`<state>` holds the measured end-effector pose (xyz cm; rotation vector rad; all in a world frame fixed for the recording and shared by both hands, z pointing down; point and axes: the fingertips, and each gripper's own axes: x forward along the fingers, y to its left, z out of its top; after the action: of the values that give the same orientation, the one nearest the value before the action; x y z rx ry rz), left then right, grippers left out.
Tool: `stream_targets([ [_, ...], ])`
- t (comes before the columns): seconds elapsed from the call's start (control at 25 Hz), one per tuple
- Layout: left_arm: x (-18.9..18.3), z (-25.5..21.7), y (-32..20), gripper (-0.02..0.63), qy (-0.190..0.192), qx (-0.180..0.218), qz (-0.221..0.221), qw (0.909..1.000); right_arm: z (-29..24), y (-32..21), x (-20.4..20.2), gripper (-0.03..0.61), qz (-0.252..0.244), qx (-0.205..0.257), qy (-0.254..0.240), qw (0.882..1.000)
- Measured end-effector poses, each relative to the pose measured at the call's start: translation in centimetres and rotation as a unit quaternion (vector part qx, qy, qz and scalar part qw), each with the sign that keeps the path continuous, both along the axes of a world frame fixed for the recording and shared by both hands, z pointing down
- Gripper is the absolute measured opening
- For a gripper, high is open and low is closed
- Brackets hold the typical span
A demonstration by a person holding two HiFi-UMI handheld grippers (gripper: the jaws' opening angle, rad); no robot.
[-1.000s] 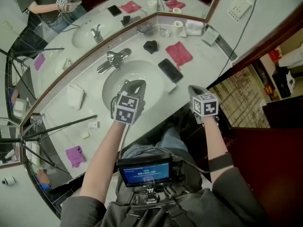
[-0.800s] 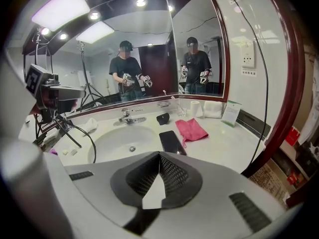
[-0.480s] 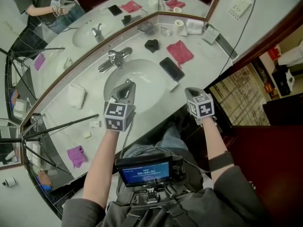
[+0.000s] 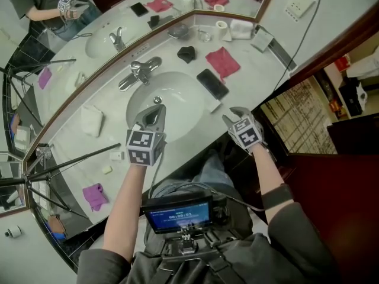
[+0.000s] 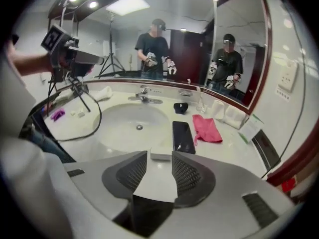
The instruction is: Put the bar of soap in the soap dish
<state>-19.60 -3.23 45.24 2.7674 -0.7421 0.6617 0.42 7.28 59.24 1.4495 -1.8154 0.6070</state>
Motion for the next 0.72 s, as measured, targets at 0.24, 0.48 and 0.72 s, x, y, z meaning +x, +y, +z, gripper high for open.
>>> stream_targets([
  [0.24, 0.4, 0.8, -0.3, 0.000, 0.002, -0.009, -0.004, 0.9999, 1.8, -0.4, -0.2, 0.236, -0.150, -0.029, 0.116, 0.981],
  [0.48, 0.1, 1.5, -0.8, 0.000, -0.001, -0.018, -0.022, 0.9996, 4.2, -1.2, -0.5, 0.288, -0.317, -0.059, 0.229, 0.919],
  [0.72, 0.2, 2.3, -1.2, 0.000, -0.005, -0.030, -0.052, 0.9982, 6.5, -3.5, -0.2, 0.288, -0.456, -0.077, 0.298, 0.835],
])
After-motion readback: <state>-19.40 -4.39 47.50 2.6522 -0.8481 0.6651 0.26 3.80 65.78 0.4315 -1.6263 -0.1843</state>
